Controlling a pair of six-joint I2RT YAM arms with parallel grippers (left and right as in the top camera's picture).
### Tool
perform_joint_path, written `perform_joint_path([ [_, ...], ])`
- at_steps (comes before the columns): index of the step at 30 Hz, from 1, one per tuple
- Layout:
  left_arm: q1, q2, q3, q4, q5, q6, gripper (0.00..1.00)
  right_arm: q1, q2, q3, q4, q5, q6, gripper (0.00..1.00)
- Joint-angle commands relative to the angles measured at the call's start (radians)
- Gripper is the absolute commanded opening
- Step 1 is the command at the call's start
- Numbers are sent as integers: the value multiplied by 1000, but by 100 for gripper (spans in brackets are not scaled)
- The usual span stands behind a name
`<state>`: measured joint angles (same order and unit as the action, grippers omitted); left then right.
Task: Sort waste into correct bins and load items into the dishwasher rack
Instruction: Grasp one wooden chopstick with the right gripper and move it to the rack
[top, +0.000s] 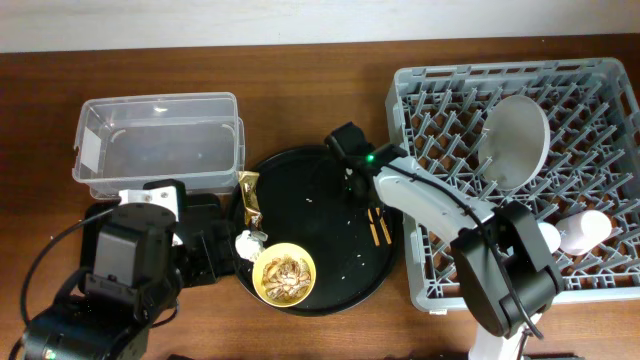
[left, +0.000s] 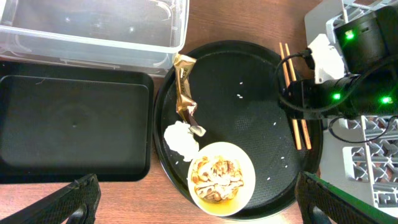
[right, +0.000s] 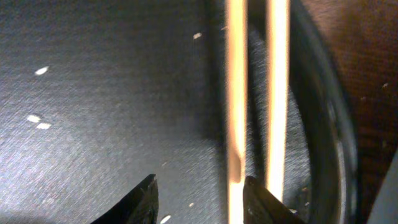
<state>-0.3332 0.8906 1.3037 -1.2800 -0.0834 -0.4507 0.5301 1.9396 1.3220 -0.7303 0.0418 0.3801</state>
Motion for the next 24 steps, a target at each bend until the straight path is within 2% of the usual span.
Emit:
perform_joint_path([
  [1,1,7,6,-1,-8,-8,100,-10,37,2,22,16,-18,43],
  [2,1,10,6,-1,-8,-8,100,-10,62,2,32,23,-47,43],
  [4,1,11,6,-2,-8,-8,100,-8,65,2,17,14,-54,16],
  [6,1,11,6,-8,-8,-8,100,-8,65,2,-5,11,-53,4],
  [10,1,11,6,-24,-8,-8,100,-8,1,66,-113,-41,-52,4],
  [12,1,11,6,-24,-8,-8,100,-8,-152,131,-185,-143,-87,4],
  [14,1,11,6,-24,-8,-8,100,-25,-269,137,-207,-135,-87,4],
  [17,1,11,6,-24,-8,-8,100,-165,-381,137,-253,-45,-86,4],
  [19,1,11,6,-24,-8,-8,100,-250,-339,134,-267,-38,-99,4],
  [21,1,11,6,-24,-8,-8,100,-264,-233,131,-282,-21,-200,4],
  [24,1,11,6,-24,-8,-8,100,-264,-134,131,-298,116,-204,4],
])
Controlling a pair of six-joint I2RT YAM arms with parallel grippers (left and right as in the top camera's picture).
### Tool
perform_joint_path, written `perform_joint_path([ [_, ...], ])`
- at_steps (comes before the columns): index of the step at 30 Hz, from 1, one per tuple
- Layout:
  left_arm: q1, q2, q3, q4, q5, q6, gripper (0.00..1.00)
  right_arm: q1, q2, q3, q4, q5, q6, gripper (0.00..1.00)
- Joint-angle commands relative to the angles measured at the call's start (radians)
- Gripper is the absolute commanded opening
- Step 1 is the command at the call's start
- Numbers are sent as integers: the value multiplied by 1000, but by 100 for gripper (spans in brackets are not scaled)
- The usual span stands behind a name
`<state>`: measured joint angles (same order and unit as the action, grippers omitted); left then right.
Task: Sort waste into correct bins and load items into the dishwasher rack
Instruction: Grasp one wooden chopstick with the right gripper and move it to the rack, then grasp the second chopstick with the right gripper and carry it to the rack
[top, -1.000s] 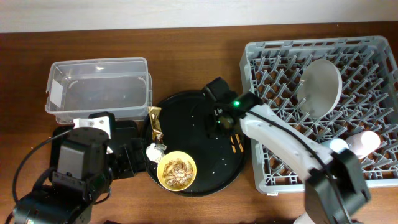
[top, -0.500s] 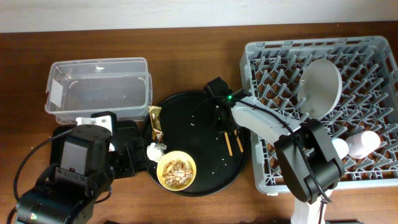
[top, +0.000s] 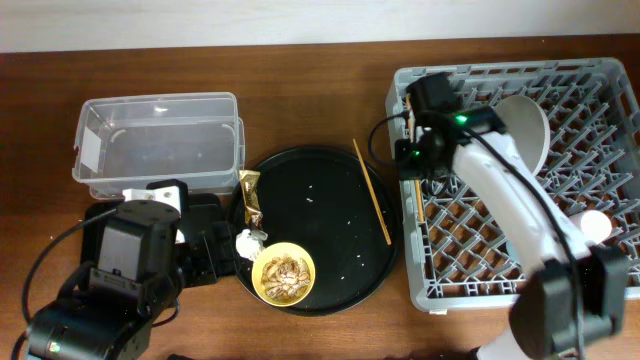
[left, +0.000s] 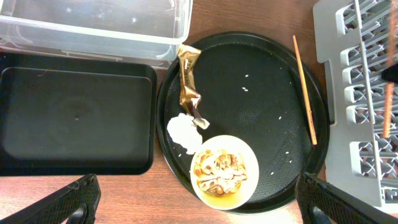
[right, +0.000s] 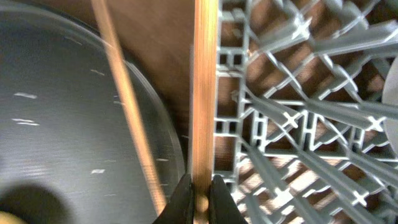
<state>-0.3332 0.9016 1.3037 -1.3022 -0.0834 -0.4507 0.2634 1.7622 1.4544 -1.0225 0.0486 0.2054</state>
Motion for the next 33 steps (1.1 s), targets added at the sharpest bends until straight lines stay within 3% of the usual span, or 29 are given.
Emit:
perform_joint_path([
  [1,1,0,6,-2,-8,-8,100,3,43,-2,-2,124,-30,4],
  [3,1,0,6,-2,-8,-8,100,3,42,-1,8,131,-33,4],
  [5,1,0,6,-2,-8,-8,100,3,25,10,-12,79,-33,35],
  [8,1,0,6,-2,-8,-8,100,5,-69,69,-26,-80,-34,47],
  [9,1,0,6,-2,-8,-8,100,8,-104,79,-21,-129,-34,49],
  [12,1,0,6,-2,-8,-8,100,121,-133,64,-24,-171,-33,35],
  [14,1,0,6,-2,-8,-8,100,208,-96,13,17,-93,-1,37],
  [16,1,0,6,-2,-8,-8,100,242,-19,-17,67,58,84,58],
  [18,1,0,6,-2,-8,-8,100,226,76,-18,114,62,84,56],
  [21,1,0,6,-2,-8,-8,100,215,182,-18,137,54,84,44],
  [26,1,0,6,-2,-8,-8,100,202,290,-18,153,72,92,41],
  [28,1,0,6,-2,-8,-8,100,203,292,-23,165,38,92,30],
  [31,1,0,6,-2,-8,-8,100,201,292,-50,174,32,111,4],
  [33,1,0,6,-2,-8,-8,100,201,267,-33,140,-6,111,4],
])
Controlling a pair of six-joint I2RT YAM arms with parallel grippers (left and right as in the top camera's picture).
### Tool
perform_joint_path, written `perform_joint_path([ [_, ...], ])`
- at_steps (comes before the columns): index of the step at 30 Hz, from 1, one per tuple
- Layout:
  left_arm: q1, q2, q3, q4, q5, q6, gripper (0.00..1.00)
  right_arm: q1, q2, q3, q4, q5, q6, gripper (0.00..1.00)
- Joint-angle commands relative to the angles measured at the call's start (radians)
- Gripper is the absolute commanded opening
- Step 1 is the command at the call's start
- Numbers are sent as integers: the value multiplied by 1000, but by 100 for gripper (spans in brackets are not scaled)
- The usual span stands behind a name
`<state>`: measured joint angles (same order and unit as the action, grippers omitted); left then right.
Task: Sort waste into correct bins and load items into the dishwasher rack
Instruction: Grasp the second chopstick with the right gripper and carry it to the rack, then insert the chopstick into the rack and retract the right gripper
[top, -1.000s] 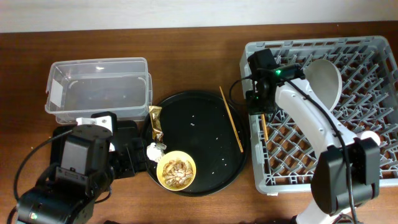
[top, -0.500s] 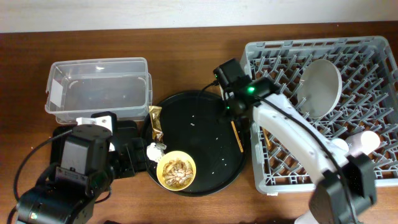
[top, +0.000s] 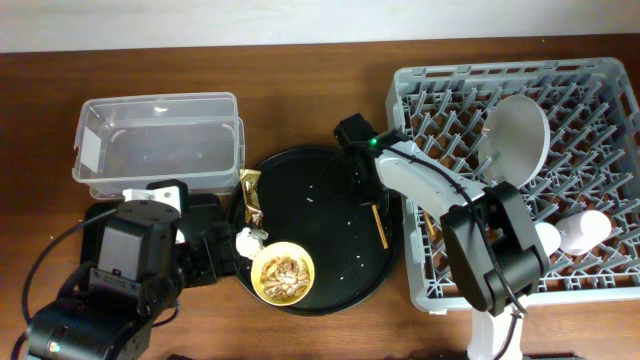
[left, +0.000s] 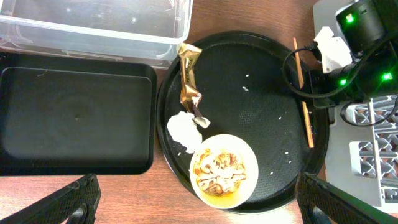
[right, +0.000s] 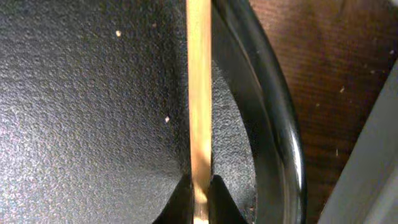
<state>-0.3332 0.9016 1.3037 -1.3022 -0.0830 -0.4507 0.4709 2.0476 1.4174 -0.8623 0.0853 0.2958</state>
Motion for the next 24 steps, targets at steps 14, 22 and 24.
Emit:
perform_joint_path([
  [14,1,0,6,-10,-8,-8,100,-211,-288,58,-91,122,-109,4],
  [22,1,0,6,-27,-8,-8,100,-209,-561,240,-272,-166,-109,59],
  [24,1,0,6,-27,-8,-8,100,-209,-705,240,-293,-242,-109,60],
])
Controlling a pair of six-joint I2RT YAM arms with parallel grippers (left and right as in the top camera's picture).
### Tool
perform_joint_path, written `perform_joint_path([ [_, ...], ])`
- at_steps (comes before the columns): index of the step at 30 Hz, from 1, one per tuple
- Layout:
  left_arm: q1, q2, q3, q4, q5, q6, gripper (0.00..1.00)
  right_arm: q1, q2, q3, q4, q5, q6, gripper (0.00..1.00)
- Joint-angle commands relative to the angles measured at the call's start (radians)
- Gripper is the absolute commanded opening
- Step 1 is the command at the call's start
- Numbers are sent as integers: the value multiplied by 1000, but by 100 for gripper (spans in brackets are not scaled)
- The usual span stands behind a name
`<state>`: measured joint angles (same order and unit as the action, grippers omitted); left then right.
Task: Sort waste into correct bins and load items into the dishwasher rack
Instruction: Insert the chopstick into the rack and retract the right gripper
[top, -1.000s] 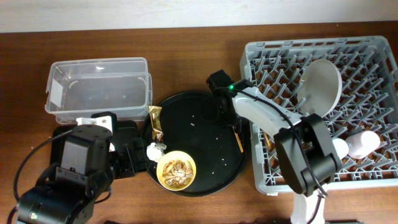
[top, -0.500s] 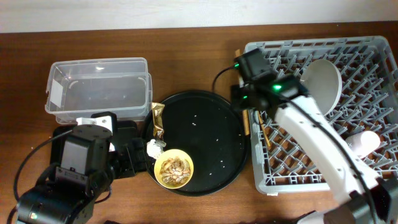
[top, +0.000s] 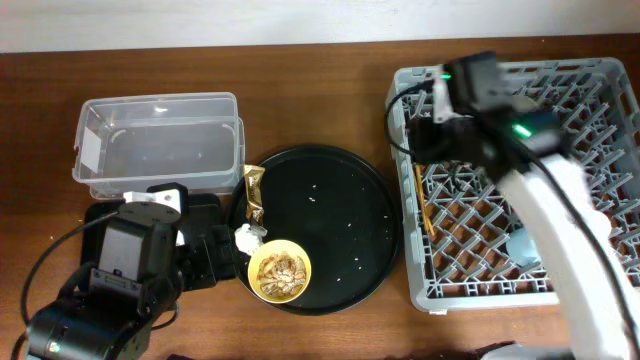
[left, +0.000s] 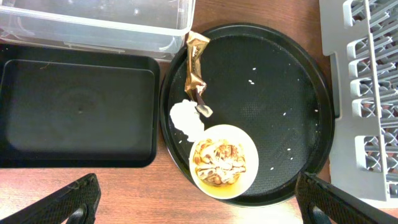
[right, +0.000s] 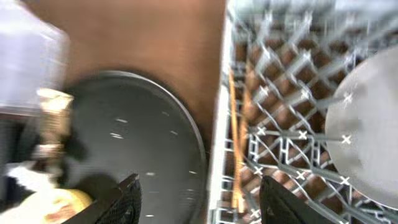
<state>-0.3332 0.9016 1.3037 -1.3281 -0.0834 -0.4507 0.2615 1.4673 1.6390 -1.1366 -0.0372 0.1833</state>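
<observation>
Two wooden chopsticks (right: 235, 140) lie in the left column of the grey dishwasher rack (top: 600, 190), also seen from overhead as chopsticks (top: 425, 208). My right gripper (right: 205, 205) hangs open and empty high above the rack's left edge. On the round black tray (top: 340, 215) sit a bowl of food scraps (top: 278, 272), a gold wrapper (top: 250, 195) and a white tissue (top: 245, 238). My left gripper (left: 199, 208) is open, high above the tray's front edge, holding nothing.
A clear plastic bin (top: 160, 145) stands at the back left, with a black rectangular tray (left: 74, 112) in front of it. A white plate (right: 367, 124) stands in the rack. Rice grains dot the round tray.
My right gripper was shut on a chopstick at the round tray's right edge. It is now open and raised over the rack, and that chopstick lies in the rack.
My right gripper first stood open over two chopsticks on the tray. Then it held one above the rack while the other stayed on the tray. Then it was shut on the second one on the tray. Both now lie in the rack.
</observation>
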Motion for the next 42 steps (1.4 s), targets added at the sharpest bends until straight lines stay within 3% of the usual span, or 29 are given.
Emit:
perform_joint_path([
  [1,1,0,6,-2,-8,-8,100,1,-197,18,-39,-148,3,60],
  [5,1,0,6,-2,-8,-8,100,1,-372,18,-166,-163,-26,68],
  [6,1,0,6,-2,-8,-8,100,1,-389,18,-188,-163,-26,78],
  [7,1,0,6,-2,-8,-8,100,1,-410,18,-218,-163,-26,94],
  [8,1,0,6,-2,-8,-8,100,1,-425,18,-245,-165,-26,98],
  [24,1,0,6,-2,-8,-8,100,1,-428,18,-330,-109,-56,98],
  [29,1,0,6,-2,-8,-8,100,0,-461,8,-264,-109,-245,98],
  [31,1,0,6,-2,-8,-8,100,-3,-532,-61,-172,-106,-283,98],
  [36,1,0,6,-2,-8,-8,100,-116,-820,-553,225,-109,-283,98],
  [39,1,0,6,-2,-8,-8,100,-154,-978,-753,239,-109,-283,98],
  [42,1,0,6,-2,-8,-8,100,-197,-1178,-995,359,-111,-280,98],
])
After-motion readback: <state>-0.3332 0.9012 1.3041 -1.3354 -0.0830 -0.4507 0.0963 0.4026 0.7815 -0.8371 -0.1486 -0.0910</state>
